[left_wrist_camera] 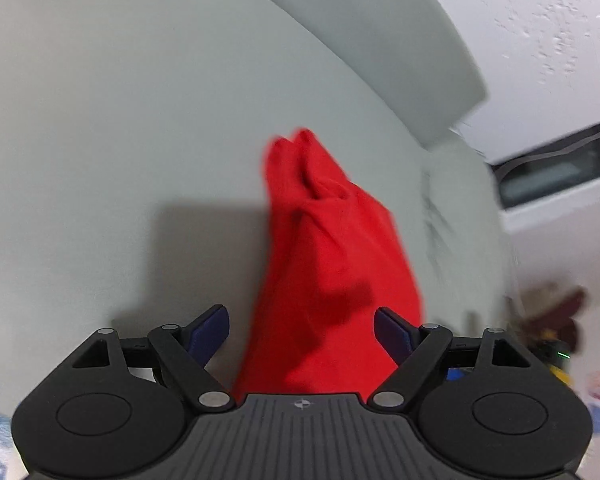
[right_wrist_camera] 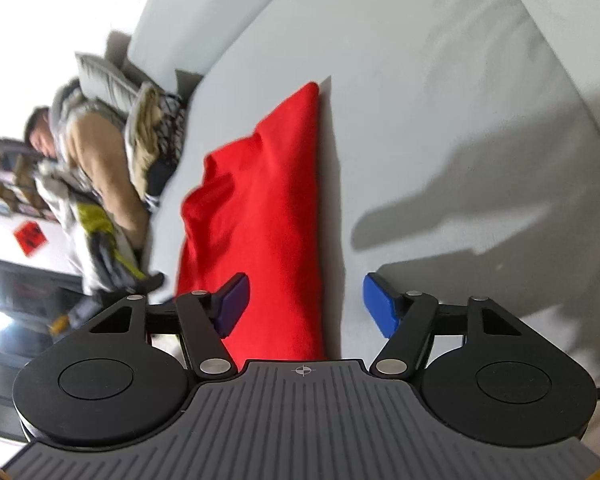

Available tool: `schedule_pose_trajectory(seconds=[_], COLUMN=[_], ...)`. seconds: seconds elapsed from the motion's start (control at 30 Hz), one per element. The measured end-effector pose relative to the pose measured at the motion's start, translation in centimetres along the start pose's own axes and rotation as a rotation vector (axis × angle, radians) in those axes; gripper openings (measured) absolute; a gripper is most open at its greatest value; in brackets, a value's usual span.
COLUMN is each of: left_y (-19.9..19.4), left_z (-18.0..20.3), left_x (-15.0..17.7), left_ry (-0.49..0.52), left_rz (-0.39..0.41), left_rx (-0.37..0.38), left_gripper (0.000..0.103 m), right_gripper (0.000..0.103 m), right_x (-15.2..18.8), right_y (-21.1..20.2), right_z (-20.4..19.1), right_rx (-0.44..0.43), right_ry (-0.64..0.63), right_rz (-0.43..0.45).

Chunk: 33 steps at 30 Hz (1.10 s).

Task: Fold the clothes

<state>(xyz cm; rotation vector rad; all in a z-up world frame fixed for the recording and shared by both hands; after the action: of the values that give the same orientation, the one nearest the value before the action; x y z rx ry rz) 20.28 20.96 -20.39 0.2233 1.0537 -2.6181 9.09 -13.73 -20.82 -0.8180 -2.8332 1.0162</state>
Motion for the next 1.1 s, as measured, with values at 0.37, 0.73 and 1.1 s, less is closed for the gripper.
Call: schedule_pose_trajectory(seconds=[0.37,0.73,1.1], left_y=[4.7,3.1,-3.5], left_z=[2.2,6.9,20.7], left_x=[-1.4,1.4,9.7], left_ry=[0.083,0.305,0.68], left_rz=[-0.15,0.009,0.28], left_rx=[0.07,-0.297,-0.396], left_gripper=[0.082,0.023,0.02], right_gripper=[0.055,0.022,0.017], right_x=[-4.1,-3.0,3.9], right_y=[5.9,6.8,-4.4], right_z=[-0.2,-3.5,-14.0], right_rx=[-0.117,0.116,0.356], right_ry=[-0.01,-0.21,-0.561], right_rz=[-0.072,0.057,0.411])
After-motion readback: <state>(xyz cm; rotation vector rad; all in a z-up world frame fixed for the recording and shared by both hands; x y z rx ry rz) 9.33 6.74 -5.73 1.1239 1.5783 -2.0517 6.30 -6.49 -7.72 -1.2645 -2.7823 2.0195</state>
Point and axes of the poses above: each gripper's, at about its wrist camera, not at the fingertips, and y roughly the way its jaws point, z to its right, x to its underside, the point moved 7 cm from there along y, roughly the way its jaws point
